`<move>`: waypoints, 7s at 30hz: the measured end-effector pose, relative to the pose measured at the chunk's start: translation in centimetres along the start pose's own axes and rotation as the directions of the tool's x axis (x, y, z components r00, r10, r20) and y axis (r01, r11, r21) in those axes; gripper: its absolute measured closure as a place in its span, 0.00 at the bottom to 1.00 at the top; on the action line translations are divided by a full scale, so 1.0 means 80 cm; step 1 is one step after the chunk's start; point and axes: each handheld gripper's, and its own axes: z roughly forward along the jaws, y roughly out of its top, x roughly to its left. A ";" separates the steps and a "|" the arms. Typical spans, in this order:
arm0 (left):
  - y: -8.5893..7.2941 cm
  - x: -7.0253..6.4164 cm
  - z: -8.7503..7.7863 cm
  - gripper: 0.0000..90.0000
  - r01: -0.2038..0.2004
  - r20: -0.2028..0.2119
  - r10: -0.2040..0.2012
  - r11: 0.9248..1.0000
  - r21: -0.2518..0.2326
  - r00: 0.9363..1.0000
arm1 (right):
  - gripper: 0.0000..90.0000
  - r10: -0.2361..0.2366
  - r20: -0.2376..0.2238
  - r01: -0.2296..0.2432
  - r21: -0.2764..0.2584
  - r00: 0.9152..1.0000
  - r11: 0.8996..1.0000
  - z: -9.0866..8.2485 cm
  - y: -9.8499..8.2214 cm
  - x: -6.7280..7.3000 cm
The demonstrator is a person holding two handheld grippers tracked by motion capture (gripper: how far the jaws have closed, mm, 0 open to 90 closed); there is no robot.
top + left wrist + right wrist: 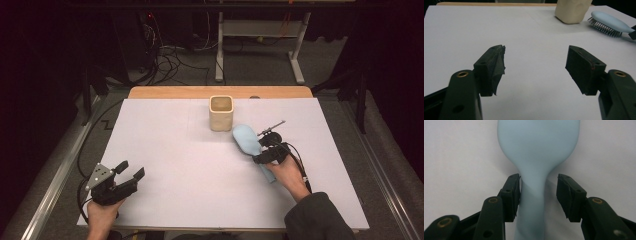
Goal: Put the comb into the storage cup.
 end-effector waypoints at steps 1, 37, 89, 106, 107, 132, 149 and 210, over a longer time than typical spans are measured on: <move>0.000 0.000 0.000 0.35 0.000 0.000 0.000 1.000 -0.001 1.000 | 0.62 0.002 0.003 -0.002 0.008 1.000 1.000 0.002 0.002 -0.001; 0.000 0.003 -0.004 0.36 0.013 0.000 -0.013 1.000 -0.019 1.000 | 0.79 -0.109 0.065 0.105 0.063 0.992 0.993 0.010 0.009 0.015; 0.004 -0.004 0.006 0.35 -0.026 0.008 0.026 1.000 0.014 1.000 | 0.78 -0.057 -0.100 0.031 -0.241 0.993 0.970 -0.070 -0.083 0.001; 0.014 -0.030 0.009 0.35 -0.064 0.101 0.063 0.998 0.008 0.993 | 0.78 -0.073 -0.153 0.017 -0.337 0.986 0.941 -0.082 -0.109 0.012; 0.015 -0.031 0.009 0.35 -0.066 0.107 0.065 0.998 0.009 0.992 | 0.78 -0.074 -0.155 0.017 -0.342 0.985 0.939 -0.083 -0.110 0.013; 0.026 -0.085 0.027 0.34 -0.149 0.205 0.138 0.988 0.035 0.969 | 0.78 -0.142 -0.201 0.057 -0.376 0.969 0.925 -0.077 -0.103 0.045; 0.047 -0.112 0.053 0.32 -0.157 0.291 0.128 0.984 0.081 0.948 | 0.78 -0.176 -0.221 0.080 -0.385 0.959 0.919 -0.073 -0.095 0.059; 0.095 -0.204 0.122 0.21 -0.171 0.477 0.099 0.979 0.108 0.873 | 0.78 -0.267 -0.219 0.157 -0.419 0.938 0.894 -0.067 -0.083 0.094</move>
